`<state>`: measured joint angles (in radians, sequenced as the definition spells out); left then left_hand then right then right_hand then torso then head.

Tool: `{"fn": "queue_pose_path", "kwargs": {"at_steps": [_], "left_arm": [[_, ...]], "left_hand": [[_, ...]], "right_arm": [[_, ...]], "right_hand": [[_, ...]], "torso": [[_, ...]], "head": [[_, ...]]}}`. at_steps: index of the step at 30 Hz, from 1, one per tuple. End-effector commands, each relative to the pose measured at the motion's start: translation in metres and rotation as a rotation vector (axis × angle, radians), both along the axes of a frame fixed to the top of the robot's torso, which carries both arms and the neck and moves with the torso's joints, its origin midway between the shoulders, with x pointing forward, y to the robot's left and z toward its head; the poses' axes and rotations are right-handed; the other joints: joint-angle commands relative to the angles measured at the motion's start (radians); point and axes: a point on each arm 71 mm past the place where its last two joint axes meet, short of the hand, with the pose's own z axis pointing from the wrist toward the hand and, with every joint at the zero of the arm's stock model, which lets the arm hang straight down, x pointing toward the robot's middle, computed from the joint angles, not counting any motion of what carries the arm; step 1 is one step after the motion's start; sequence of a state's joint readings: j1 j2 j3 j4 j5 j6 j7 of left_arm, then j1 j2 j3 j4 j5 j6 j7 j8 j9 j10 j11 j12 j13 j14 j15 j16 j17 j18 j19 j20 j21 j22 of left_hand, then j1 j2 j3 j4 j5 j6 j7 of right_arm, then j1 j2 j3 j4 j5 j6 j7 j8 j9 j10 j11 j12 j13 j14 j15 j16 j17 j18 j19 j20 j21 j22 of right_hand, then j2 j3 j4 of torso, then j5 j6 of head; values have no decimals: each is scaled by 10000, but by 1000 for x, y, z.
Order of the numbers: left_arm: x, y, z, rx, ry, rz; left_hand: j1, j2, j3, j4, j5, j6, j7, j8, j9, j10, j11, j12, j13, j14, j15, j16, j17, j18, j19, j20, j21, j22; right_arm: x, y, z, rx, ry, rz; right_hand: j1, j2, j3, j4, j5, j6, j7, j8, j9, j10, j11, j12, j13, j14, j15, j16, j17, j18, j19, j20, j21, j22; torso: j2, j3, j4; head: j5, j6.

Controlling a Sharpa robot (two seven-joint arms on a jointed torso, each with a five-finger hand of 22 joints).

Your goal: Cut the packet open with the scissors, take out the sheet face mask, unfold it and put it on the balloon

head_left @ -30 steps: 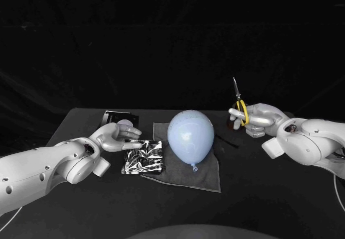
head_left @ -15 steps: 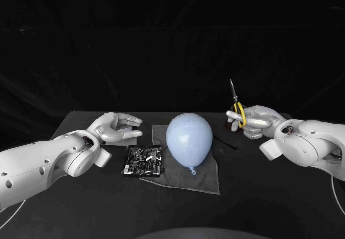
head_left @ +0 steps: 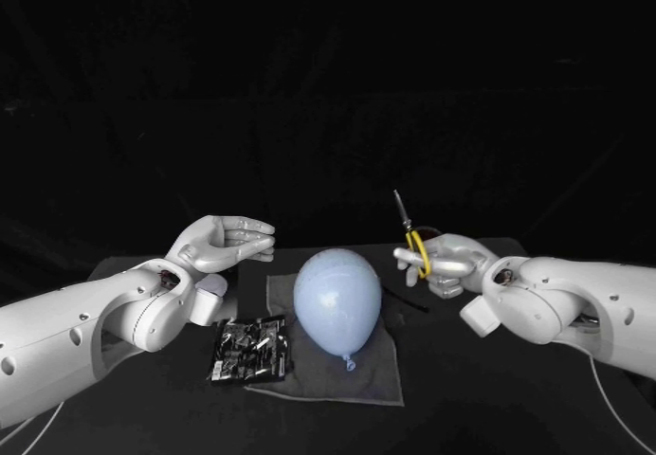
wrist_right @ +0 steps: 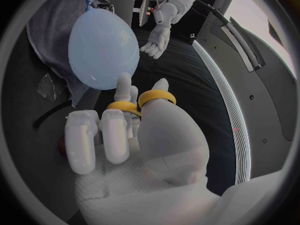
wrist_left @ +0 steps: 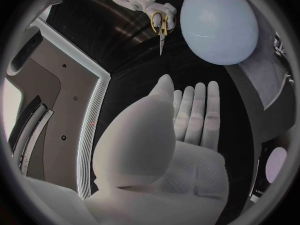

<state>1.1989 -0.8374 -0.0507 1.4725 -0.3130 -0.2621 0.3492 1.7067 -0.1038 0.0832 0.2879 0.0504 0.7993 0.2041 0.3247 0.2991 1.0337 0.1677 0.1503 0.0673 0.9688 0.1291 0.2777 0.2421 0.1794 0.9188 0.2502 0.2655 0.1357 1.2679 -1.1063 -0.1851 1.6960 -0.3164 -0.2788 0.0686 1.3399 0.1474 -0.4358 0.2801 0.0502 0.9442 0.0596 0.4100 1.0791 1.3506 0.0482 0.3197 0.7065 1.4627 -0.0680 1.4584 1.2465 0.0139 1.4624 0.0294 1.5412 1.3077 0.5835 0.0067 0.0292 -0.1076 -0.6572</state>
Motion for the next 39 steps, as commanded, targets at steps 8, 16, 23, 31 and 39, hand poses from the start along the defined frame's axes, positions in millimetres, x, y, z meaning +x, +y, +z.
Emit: {"fn": "queue_pose_path", "kwargs": {"at_steps": [8, 16, 23, 31, 39], "left_arm": [[16, -50, 8, -1760, 390, -851], [21, -82, 9, -2338, 750, -1354], [23, -100, 11, -2631, 902, -1694], [30, -96, 12, -2745, 877, -1363], [52, -63, 17, -2254, 631, -551]], "left_hand": [[-518, -4, 127, 36, -21, 338, 128, -231, -241, 614, -70, -306, -26, 205, -40, -84, 102, -10, -582, 283, -471, -321], [-1016, -68, -132, 0, -22, 307, 164, -437, -420, 655, -1, -682, -43, -224, 94, -525, 57, -52, -935, 392, -790, -543], [-996, -51, -303, -27, -24, 159, 276, -620, -554, 289, 152, -886, -42, -733, 296, -996, -73, -337, -1471, 418, -1195, -709], [-967, -58, -475, -43, -25, -93, 441, -820, -667, -175, 310, -899, -50, -910, 418, -1229, -151, -462, -1591, 411, -1324, -688], [-985, -74, -579, -30, -25, -169, 514, -879, -704, -312, 357, -869, -37, -801, 424, -1221, -137, -428, -1499, 397, -1295, -663]], "right_arm": [[-13, 34, -2, 536, 198, 1136], [-22, 58, 6, 1569, -195, 1814], [-24, 62, 15, 2133, -326, 1914], [-4, 46, 29, 895, -991, 1458], [43, 20, 60, -2446, -2677, 1402]], "right_hand": [[604, 561, -202, -95, -9, -62, 4, -50, 50, 633, -624, 12, 47, 508, -108, -10, 19, -72, 961, 3, 25, 2539], [999, 716, -87, -333, -6, -28, -29, -80, 126, 651, -654, 20, 115, 536, -127, 24, 117, -102, 1016, 0, 147, 2581], [1110, 758, -87, -416, 0, 70, -70, -61, 175, 784, -693, 120, 212, 539, -154, 23, 114, -117, 1043, -16, 206, 2601], [1458, 890, 10, -642, 2, 62, -115, -133, 209, 727, -734, 145, 333, 544, -194, 27, 132, -105, 1022, -52, 158, 2585], [1973, 1006, 106, -956, 6, 77, -150, -270, 171, 637, -765, 70, 361, 564, -221, 64, 235, -127, 1063, -80, 248, 2615]], "torso": [[8, -1, -24], [0, 0, 3], [12, -8, 15], [-17, 5, 9], [-4, -2, 10]], "head": [[-274, 766], [-293, 879], [-417, 936], [-470, 1018], [-552, 1117]]}}
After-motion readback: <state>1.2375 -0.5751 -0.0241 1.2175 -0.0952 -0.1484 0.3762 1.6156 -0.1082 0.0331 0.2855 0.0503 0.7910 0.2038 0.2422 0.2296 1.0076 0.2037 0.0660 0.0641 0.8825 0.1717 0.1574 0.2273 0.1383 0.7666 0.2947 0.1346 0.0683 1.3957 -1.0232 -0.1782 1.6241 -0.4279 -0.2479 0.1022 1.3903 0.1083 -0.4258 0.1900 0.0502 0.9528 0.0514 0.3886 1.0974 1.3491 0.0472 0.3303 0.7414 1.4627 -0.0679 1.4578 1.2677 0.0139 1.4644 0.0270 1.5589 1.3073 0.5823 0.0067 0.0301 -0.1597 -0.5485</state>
